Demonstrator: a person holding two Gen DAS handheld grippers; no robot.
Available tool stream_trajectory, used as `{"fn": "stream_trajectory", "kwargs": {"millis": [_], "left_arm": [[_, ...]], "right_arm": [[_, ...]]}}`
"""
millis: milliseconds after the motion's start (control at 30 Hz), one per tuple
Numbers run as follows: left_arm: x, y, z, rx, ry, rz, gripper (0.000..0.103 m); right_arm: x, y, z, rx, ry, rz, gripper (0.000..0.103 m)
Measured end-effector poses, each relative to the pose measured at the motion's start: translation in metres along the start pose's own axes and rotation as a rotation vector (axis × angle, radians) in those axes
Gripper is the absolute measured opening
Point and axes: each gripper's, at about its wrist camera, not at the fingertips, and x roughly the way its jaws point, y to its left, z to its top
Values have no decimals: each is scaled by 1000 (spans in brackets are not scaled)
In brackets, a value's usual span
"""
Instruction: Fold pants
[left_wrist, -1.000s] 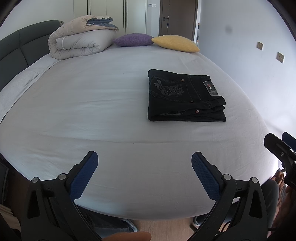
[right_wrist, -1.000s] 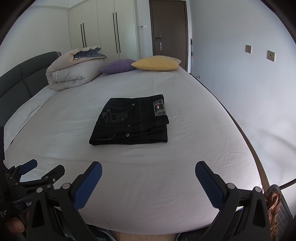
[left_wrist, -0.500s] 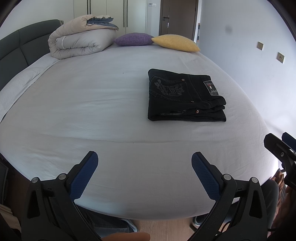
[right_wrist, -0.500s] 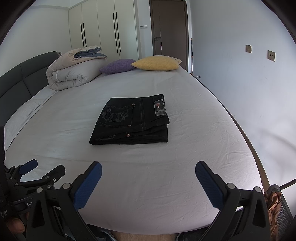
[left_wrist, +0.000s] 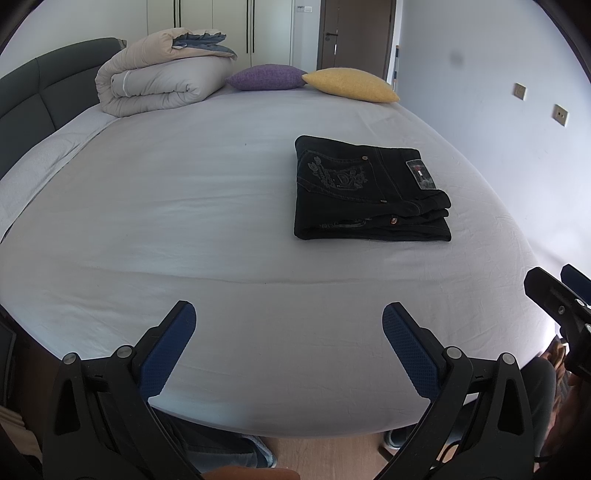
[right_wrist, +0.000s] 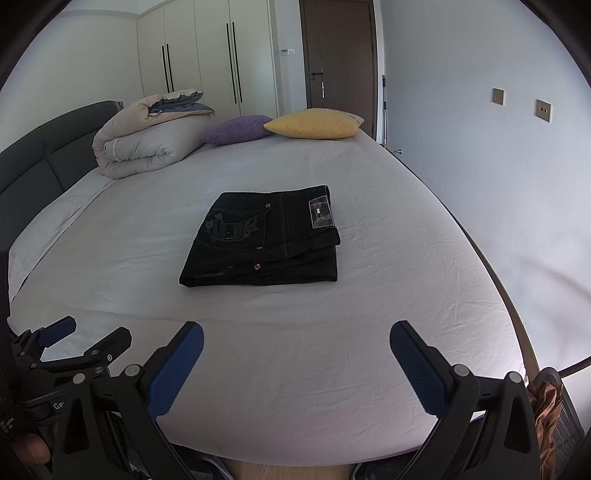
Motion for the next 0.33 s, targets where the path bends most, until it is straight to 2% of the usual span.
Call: {"fn": "stream_trajectory", "kwargs": {"millis": [333], "left_arm": [[-1, 0, -3, 1, -1, -2, 103]], "right_arm": [[0, 0, -1, 2, 2, 2, 103]]}}
